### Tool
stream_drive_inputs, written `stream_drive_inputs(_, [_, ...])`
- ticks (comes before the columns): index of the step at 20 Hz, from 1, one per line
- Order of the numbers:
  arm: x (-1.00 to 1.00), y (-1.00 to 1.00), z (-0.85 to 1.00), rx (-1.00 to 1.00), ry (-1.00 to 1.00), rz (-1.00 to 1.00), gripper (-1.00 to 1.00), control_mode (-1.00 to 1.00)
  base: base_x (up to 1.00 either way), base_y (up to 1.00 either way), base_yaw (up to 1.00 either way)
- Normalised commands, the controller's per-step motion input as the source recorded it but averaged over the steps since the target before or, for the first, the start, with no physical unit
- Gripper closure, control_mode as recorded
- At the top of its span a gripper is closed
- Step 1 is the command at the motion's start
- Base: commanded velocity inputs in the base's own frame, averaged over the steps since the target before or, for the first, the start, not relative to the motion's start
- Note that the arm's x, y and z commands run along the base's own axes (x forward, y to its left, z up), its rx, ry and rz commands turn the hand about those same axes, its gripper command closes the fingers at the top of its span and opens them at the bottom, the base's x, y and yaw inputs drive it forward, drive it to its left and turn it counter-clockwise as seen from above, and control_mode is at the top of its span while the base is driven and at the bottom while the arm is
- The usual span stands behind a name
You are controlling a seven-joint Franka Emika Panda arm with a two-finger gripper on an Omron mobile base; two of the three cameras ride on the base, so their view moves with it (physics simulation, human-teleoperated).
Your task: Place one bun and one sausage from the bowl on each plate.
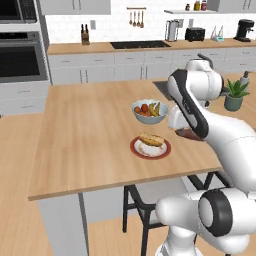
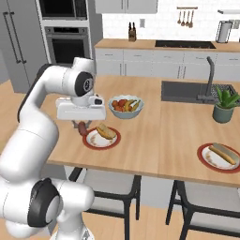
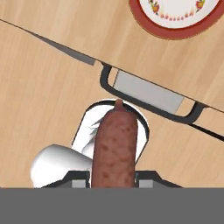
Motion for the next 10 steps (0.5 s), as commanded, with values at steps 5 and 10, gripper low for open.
stream_drive_inputs(5, [0.0, 0.0, -0.44, 0.0, -0.49, 0.21, 1.0, -1.0, 0.0, 0.0, 0.0])
stream_drive_inputs(10, [0.16, 0.0, -0.16, 0.02, -0.15, 0.3, 1.0, -1.0, 0.0, 0.0, 0.0])
